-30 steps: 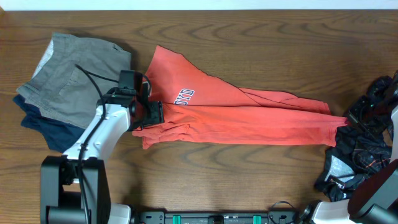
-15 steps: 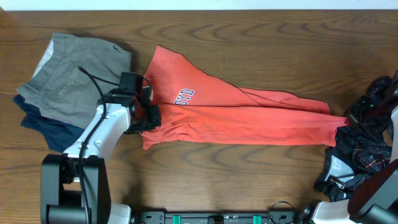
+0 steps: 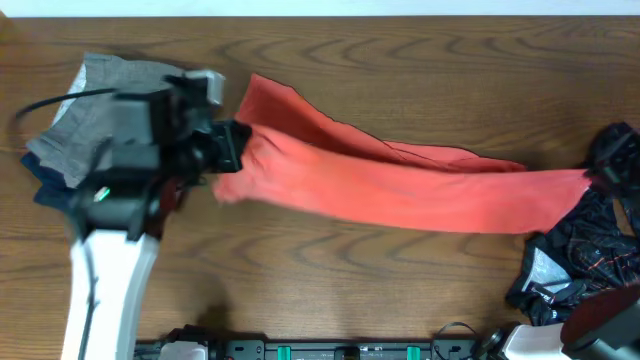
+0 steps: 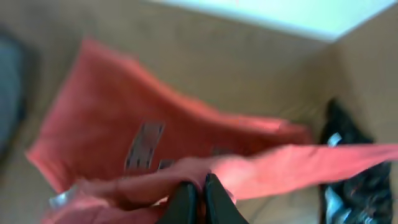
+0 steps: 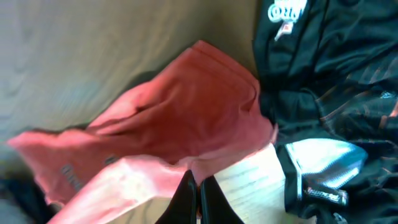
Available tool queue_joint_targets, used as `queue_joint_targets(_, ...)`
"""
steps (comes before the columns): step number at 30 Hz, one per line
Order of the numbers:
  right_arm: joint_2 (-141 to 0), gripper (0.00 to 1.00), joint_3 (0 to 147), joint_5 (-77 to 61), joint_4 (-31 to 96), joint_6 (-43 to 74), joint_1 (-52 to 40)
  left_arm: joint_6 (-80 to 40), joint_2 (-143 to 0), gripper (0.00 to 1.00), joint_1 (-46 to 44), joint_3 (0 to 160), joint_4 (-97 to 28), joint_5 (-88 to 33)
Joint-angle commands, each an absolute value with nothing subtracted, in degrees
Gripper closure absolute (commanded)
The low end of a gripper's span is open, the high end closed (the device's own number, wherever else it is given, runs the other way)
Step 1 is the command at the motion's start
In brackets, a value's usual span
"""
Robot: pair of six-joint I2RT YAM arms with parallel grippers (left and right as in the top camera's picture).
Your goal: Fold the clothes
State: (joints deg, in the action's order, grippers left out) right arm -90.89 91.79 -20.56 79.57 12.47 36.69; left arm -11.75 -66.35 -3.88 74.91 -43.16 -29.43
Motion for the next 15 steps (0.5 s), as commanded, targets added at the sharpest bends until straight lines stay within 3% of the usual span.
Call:
queue_joint_targets(1,-86.4,0.99,99.4,-22.7,82.6,9.3,37.7,-14.6,-62.7,0.94,-1.7,79.7,-43.7,-30.4)
queue_joint_targets(15,-77.5,0.99,124.9,-23.0,89.3,8.8,43.0,-15.5,-56.5,0.94,-0.5,97.0,-51.5,-25.0)
